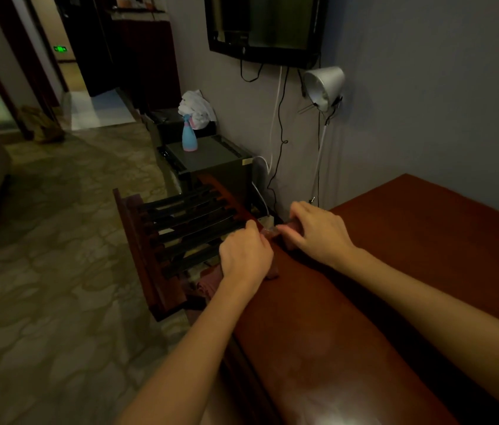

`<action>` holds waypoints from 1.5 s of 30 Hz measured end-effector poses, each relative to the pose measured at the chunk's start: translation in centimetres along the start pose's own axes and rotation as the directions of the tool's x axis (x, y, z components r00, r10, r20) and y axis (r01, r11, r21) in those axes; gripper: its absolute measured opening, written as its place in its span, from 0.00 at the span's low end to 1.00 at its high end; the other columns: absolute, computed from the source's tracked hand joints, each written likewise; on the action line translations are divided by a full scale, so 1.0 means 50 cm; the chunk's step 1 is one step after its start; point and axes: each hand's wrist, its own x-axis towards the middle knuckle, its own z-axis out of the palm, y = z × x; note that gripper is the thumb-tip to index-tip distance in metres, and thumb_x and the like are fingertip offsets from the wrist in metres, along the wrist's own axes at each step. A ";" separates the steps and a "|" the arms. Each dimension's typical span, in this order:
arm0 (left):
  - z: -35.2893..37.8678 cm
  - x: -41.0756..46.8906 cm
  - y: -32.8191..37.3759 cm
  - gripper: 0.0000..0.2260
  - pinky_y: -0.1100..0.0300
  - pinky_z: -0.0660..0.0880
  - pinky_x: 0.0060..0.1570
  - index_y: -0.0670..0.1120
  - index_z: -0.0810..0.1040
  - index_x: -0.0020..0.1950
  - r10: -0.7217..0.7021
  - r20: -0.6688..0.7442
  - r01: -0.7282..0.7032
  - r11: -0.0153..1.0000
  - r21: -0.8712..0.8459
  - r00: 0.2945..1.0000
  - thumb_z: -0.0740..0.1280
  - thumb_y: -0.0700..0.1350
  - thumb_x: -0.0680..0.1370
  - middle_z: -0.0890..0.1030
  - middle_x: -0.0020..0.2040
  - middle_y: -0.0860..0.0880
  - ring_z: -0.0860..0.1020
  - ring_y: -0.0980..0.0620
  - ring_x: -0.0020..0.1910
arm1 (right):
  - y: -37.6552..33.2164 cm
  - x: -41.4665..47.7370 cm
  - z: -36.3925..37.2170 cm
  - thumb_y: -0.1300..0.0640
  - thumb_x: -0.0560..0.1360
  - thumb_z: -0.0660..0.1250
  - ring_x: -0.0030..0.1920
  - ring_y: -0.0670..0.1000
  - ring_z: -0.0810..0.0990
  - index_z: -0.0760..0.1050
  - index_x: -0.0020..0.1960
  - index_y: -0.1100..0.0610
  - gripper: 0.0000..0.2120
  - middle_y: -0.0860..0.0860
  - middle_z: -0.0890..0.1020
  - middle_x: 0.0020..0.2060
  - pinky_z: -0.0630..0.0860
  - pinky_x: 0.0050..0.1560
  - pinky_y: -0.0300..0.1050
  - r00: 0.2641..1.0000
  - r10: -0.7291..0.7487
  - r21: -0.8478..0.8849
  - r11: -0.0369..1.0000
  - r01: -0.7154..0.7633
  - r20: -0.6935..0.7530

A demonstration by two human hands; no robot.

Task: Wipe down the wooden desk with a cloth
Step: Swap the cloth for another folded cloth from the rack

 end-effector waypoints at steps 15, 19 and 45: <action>-0.003 -0.004 0.003 0.09 0.52 0.75 0.44 0.45 0.74 0.54 -0.003 0.004 0.003 1.000 0.000 1.000 0.58 0.48 0.80 0.81 0.47 0.46 0.79 0.46 0.46 | 0.002 0.020 -0.018 0.48 0.75 0.67 0.36 0.45 0.75 0.65 0.35 0.48 0.14 0.42 0.70 0.30 0.58 0.29 0.34 0.969 0.247 0.066 0.967 -0.245 -0.018; 0.002 -0.004 0.005 0.09 0.52 0.76 0.44 0.45 0.74 0.54 -0.016 -0.004 0.016 1.000 0.009 1.000 0.58 0.48 0.80 0.81 0.47 0.46 0.79 0.46 0.47 | -0.020 -0.052 -0.022 0.48 0.74 0.67 0.35 0.39 0.73 0.63 0.34 0.46 0.15 0.41 0.71 0.31 0.61 0.30 0.33 0.976 0.201 0.098 0.973 -0.209 0.083; -0.020 0.030 0.025 0.11 0.55 0.68 0.43 0.44 0.72 0.60 -0.054 0.260 -0.015 0.966 0.258 0.964 0.56 0.46 0.82 0.79 0.56 0.44 0.77 0.44 0.55 | 0.009 0.036 -0.021 0.50 0.74 0.66 0.36 0.47 0.76 0.66 0.37 0.48 0.11 0.43 0.69 0.29 0.66 0.34 0.38 0.973 0.161 -0.098 0.984 -0.146 0.168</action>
